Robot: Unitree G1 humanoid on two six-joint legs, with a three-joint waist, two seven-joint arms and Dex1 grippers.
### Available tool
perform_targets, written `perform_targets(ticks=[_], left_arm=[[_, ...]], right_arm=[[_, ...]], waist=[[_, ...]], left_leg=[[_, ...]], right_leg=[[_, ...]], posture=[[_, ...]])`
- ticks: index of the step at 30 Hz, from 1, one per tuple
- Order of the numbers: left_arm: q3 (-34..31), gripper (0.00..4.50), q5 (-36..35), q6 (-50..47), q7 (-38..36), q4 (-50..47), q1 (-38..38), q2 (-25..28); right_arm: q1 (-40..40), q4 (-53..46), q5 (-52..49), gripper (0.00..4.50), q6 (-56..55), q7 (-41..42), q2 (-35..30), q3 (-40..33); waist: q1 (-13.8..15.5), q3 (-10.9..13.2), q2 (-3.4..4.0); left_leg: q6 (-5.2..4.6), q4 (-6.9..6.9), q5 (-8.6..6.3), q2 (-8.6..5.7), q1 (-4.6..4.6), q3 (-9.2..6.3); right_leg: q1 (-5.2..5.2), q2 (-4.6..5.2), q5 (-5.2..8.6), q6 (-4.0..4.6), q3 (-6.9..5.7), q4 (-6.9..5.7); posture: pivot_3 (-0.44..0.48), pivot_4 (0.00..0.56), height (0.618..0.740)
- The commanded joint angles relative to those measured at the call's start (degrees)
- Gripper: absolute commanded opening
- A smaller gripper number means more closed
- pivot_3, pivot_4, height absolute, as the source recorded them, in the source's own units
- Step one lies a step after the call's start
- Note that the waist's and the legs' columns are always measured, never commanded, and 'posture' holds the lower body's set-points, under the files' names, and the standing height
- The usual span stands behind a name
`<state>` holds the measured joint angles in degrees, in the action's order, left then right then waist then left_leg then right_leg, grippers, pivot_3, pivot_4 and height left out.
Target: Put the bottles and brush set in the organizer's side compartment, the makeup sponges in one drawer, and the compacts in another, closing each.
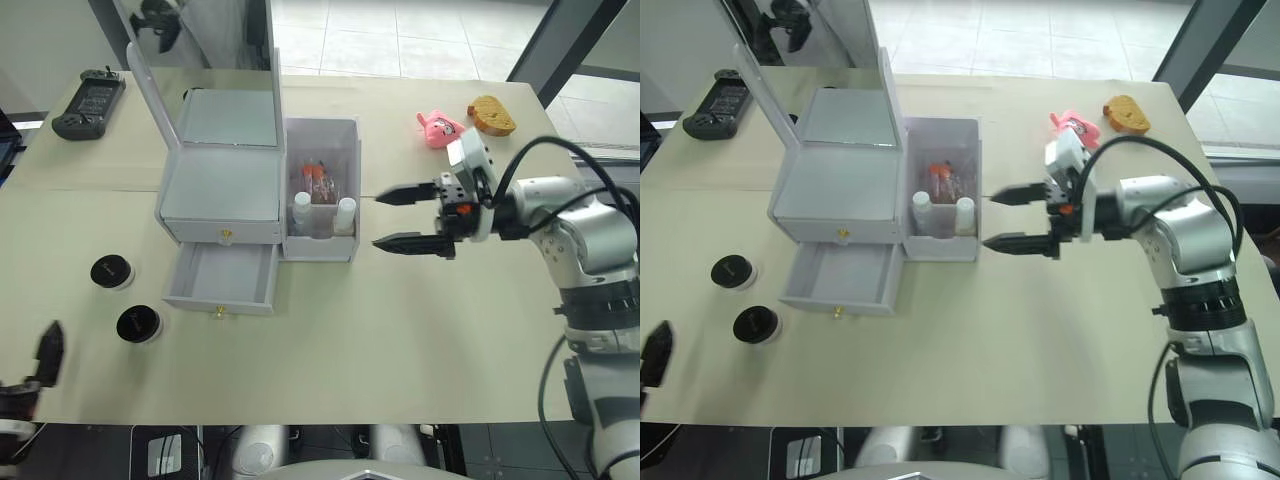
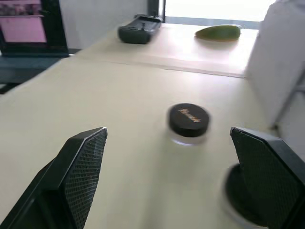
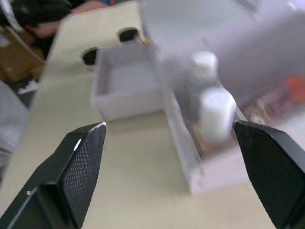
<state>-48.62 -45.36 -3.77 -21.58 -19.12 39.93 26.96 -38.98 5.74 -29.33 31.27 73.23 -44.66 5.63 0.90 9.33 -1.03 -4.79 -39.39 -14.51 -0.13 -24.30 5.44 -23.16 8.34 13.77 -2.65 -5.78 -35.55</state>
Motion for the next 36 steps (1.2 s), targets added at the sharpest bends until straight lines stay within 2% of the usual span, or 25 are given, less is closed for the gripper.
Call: perform_targets(ticks=[1, 6, 8, 10, 14, 15, 19, 23, 31, 36], left_arm=[[-6.7, 4.45, 0.4, -0.3, -4.7, 14.7, -3.5, 6.8], [-7.9, 4.45, 6.0, 2.8, -12.0, 33.4, -9.3, 16.5], [-8.0, 4.45, 7.1, 3.4, -14.1, 38.1, -11.7, 19.0], [-7.9, 4.45, 7.8, 3.4, -15.3, 39.9, -13.5, 20.0], [-7.3, 4.45, 9.4, 3.1, -16.3, 39.3, -14.7, 19.8], [-7.3, 4.45, 9.6, 2.7, -16.3, 38.5, -14.9, 19.7], [-7.9, 4.45, 7.1, -3.7, -15.4, 31.6, -15.6, 19.3], [-8.3, 4.45, 2.6, -14.9, -18.4, 19.7, -11.1, 19.8], [-7.8, 4.45, 5.1, -26.1, -28.1, 9.6, 0.7, 23.8], [-7.0, 4.45, 2.1, -30.4, -36.8, -1.5, 8.0, 21.8]], right_arm=[[3.6, 5.6, 3.1, 4.50, -6.6, 0.1, -3.1, -5.1], [8.2, 15.8, 7.5, 4.50, -14.8, -3.2, -4.4, -9.1], [9.0, 18.4, 8.2, 4.50, -16.4, -4.0, -4.3, -10.2], [9.3, 19.4, 8.0, 4.50, -15.5, -4.4, -4.3, -11.0], [10.8, 13.7, 6.0, 4.50, -12.8, -5.1, -3.4, -12.2], [10.6, 12.3, 5.7, 4.50, -12.2, -5.2, -3.2, -12.1], [5.1, 0.2, -5.2, 4.50, 3.7, -2.9, -1.5, -11.5], [-2.7, -10.2, -12.0, 4.50, 13.1, 1.4, -0.8, -6.9], [-16.1, -15.1, -11.2, 4.50, 14.0, 7.9, 2.4, 3.0], [-18.4, -15.2, -10.3, 4.50, 11.9, 5.4, 7.4, 3.5]], waist=[[-0.2, 0.0, -0.01], [-0.7, 0.0, -0.02], [-1.0, 0.0, -0.02], [-1.2, 0.0, -0.02], [-1.7, 0.0, -0.02], [-1.8, 0.0, -0.02], [-2.2, 0.0, -0.01], [-2.1, 0.0, 0.00], [-1.8, 0.0, -0.06], [-1.7, -0.1, -0.11]], left_leg=[[0.03, -0.04, 0.02, -0.02, 0.01, 0.07], [0.06, -0.06, 0.02, 0.01, 0.03, 0.42], [0.15, -0.01, 0.05, 0.05, 0.05, 0.46], [0.18, 0.02, 0.05, 0.05, 0.07, 0.47], [0.58, 0.14, -0.11, 0.10, 0.12, 0.45], [0.66, 0.16, -0.12, 0.11, 0.12, 0.43], [0.87, 0.30, -0.14, 0.21, 0.18, 0.41], [0.98, 0.38, -0.23, 0.23, 0.18, 0.36], [1.20, 0.39, -0.36, 0.19, 0.04, 0.49], [1.20, 0.38, -0.35, 0.21, 0.03, 0.57]], right_leg=[[-0.01, 0.00, 0.03, -0.06, 0.00, -0.08], [0.02, 0.00, 0.05, -0.10, 0.15, -0.28], [-0.03, -0.03, 0.05, -0.10, 0.15, -0.31], [-0.04, 0.03, 0.05, -0.10, 0.22, -0.32], [-0.06, 0.14, 0.05, -0.10, 0.30, -0.31], [-0.08, 0.16, 0.05, -0.09, 0.30, -0.31], [-0.12, 0.38, 0.01, -0.03, 0.33, -0.31], [-0.20, 0.48, 0.00, -0.01, 0.32, -0.28], [-0.88, 0.51, -0.04, 0.07, 0.24, -0.42], [-0.92, 0.48, -0.04, 0.08, 0.24, -0.46]], posture=[[0.000, 0.150, 0.740], [0.000, 0.150, 0.740], [0.000, 0.150, 0.740], [0.000, 0.150, 0.740], [0.000, 0.150, 0.740], [0.000, 0.150, 0.740], [0.000, 0.150, 0.740], [0.000, 0.150, 0.740], [0.000, 0.150, 0.740], [0.000, 0.150, 0.740]])
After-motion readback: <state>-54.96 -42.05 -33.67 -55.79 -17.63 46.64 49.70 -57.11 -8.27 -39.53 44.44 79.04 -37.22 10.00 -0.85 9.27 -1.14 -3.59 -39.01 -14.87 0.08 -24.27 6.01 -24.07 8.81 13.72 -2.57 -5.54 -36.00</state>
